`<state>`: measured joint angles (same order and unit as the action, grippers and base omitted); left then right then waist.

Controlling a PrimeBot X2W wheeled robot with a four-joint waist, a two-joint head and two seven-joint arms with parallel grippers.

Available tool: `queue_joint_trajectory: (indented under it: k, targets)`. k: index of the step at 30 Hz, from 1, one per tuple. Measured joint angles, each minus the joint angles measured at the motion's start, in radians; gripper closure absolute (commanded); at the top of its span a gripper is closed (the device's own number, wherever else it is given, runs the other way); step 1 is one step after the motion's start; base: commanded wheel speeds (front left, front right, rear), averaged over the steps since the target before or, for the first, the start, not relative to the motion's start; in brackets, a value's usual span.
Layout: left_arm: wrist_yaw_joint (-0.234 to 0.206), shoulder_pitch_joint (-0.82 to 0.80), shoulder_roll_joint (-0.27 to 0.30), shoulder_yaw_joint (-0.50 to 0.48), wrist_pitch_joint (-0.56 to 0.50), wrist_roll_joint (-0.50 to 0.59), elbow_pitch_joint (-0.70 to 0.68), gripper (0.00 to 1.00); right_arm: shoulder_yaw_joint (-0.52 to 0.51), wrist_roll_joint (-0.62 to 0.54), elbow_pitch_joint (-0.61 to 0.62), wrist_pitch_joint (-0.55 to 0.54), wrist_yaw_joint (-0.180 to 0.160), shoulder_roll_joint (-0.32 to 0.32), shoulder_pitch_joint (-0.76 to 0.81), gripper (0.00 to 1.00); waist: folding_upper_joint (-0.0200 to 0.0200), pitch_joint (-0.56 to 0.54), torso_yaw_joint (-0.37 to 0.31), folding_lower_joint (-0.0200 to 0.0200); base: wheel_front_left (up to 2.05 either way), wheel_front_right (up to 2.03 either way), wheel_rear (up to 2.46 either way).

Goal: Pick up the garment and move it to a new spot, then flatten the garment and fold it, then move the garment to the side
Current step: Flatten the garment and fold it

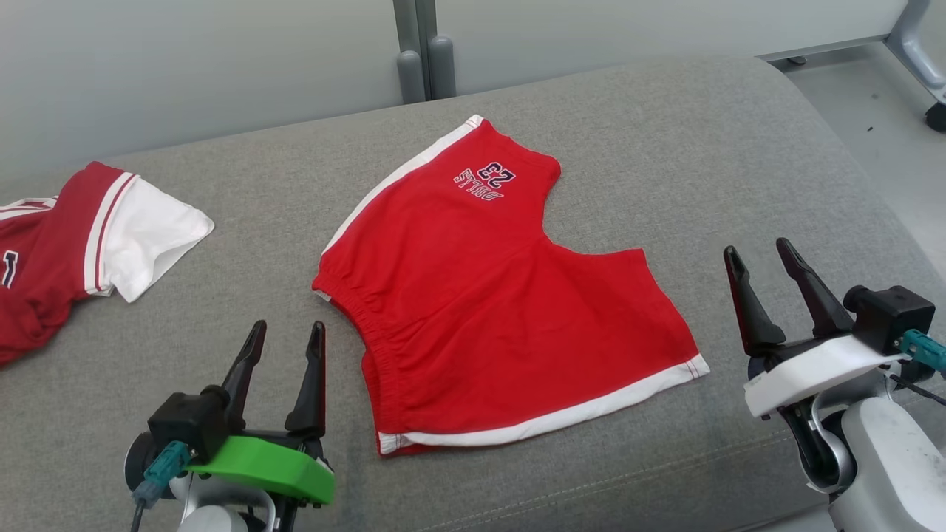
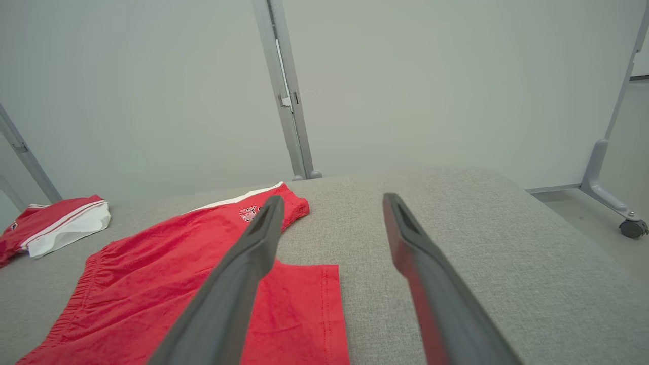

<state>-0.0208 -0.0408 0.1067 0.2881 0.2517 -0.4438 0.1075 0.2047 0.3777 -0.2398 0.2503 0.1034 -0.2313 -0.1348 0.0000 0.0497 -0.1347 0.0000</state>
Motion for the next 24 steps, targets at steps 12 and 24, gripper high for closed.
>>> queue_joint_trajectory:
  k: [12,24]
  targets:
    - [-0.054,0.045,-0.013,-0.037,0.0,0.032,-0.012,0.0,0.008,-0.069,0.053,0.0,-0.017,0.014,0.001,0.0,0.0,-0.032,0.001,0.0,0.0,0.0,0.0]
    - [-0.064,0.088,-0.024,-0.056,0.0,0.049,-0.025,0.0,0.003,-0.081,0.056,0.0,-0.017,0.021,0.022,0.0,0.0,-0.035,0.011,0.0,0.0,0.0,0.0]
